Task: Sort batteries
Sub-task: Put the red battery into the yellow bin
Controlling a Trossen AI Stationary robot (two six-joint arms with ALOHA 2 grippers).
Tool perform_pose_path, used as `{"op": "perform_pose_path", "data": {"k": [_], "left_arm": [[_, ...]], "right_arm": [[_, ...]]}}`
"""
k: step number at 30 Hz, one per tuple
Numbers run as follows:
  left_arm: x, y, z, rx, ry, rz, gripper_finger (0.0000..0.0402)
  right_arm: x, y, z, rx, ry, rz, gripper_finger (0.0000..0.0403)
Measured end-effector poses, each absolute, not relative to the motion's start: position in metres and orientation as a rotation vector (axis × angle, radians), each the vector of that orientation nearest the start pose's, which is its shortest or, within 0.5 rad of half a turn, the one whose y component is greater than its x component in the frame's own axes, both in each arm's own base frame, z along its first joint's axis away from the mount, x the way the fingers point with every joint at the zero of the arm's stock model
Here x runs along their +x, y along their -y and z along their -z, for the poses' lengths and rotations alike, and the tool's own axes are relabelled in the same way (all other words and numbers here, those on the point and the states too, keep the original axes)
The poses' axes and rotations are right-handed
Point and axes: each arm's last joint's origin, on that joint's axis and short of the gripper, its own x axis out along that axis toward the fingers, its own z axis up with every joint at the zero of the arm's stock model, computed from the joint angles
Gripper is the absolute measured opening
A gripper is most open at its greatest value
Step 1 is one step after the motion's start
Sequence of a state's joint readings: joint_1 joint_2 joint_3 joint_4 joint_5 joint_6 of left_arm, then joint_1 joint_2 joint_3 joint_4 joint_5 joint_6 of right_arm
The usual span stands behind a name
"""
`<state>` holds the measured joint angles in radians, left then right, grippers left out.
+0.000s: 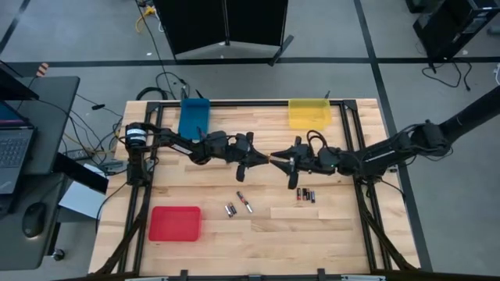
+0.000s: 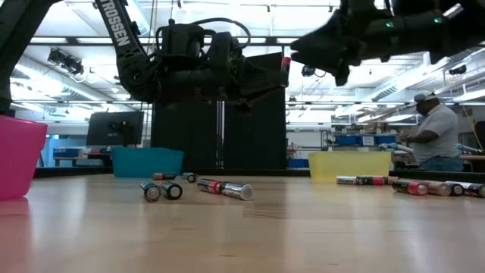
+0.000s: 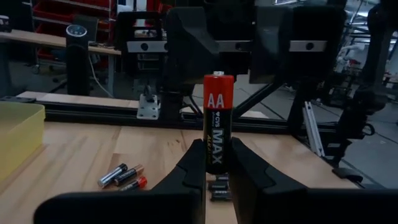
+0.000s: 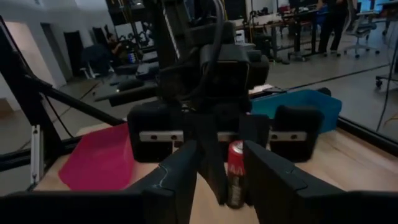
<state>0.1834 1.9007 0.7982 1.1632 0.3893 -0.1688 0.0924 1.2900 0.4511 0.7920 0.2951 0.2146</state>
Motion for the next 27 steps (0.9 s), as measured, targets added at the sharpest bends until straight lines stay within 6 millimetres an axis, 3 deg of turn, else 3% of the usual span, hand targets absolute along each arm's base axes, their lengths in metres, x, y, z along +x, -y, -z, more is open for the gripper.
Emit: {"op": "perform_pose_path", "data": {"k": [4,19,27], "left_arm": [[0.360,-0.052,-0.169,-0.147,0.056,0.223,0.0045],[0.361,-0.048,-0.173,-0.154,0.088,0.245,0.0045],[0.366,-0.049,-0.178,-0.154,0.088,0.249,0.0045]], "right_arm": [[0.260,-0.015,-0.214,0.208,-0.015,0.238,0.0146],[0.259,-0.019,-0.212,0.198,-0.044,0.239,0.0143],[0.259,-0.019,-0.212,0.199,-0.047,0.211,0.0105]]}}
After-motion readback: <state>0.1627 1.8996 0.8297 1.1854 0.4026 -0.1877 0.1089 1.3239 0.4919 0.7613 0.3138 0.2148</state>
